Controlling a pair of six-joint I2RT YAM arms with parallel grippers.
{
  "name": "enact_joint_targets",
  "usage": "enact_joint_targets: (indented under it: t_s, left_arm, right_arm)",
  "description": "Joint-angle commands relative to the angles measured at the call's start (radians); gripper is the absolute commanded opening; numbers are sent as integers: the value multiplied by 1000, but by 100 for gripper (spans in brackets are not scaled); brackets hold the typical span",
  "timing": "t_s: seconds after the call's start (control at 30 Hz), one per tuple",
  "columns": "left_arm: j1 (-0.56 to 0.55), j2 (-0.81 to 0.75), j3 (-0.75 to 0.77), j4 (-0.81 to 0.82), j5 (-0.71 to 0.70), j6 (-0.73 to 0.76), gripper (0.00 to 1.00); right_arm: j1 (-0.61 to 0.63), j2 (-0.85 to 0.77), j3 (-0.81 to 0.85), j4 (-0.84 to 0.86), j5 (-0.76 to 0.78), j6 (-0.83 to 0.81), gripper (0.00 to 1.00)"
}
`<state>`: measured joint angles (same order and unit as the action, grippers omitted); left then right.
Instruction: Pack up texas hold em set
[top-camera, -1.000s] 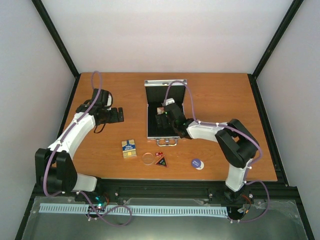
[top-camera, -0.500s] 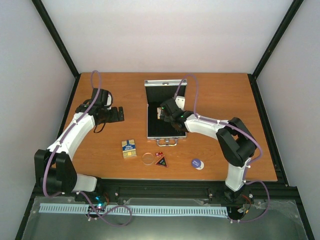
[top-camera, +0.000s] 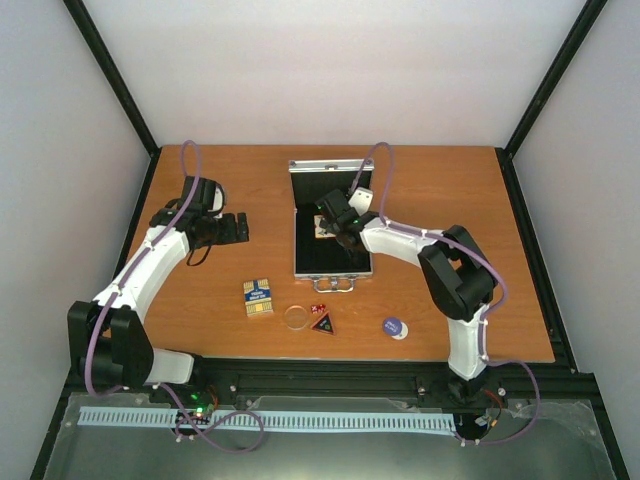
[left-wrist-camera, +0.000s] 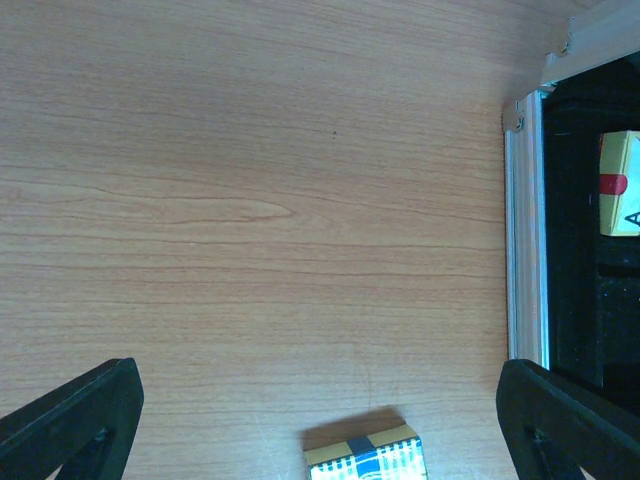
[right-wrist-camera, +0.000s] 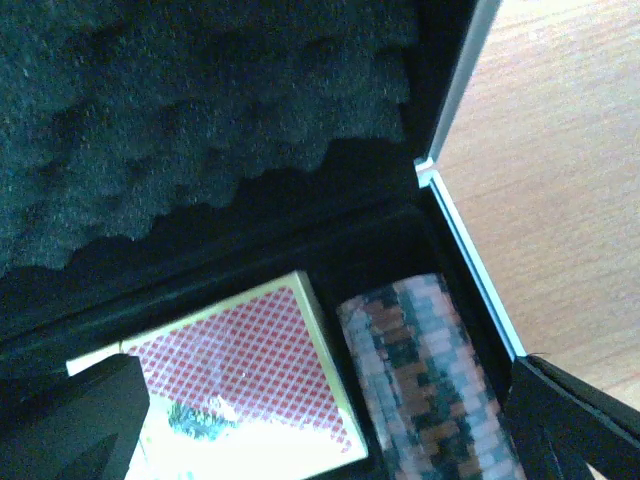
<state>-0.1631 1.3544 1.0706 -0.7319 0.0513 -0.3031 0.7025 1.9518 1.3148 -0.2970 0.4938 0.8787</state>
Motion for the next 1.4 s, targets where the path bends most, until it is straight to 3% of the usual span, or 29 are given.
enact_joint_targets:
  t_s: [0.0, 0.47, 0.7, 0.93, 1.37]
  left_arm:
    - [-4, -20, 19, 23, 15, -4, 100]
    - [-3, 9, 53, 21, 23, -4, 100]
    - [-3, 30, 55, 25, 23, -4, 100]
    - [-4, 31, 57, 23, 25, -3, 100]
    - [-4, 13, 52, 23, 3, -4, 100]
  right_arm:
    - [-14, 41, 46, -38, 98, -38, 100]
    - [-55, 133, 71, -36, 124, -82, 100]
    - [-52, 252, 185, -225, 95, -104, 100]
    - [-52, 190, 48, -206, 53, -98, 100]
    - [-52, 82, 24, -133, 33, -128, 100]
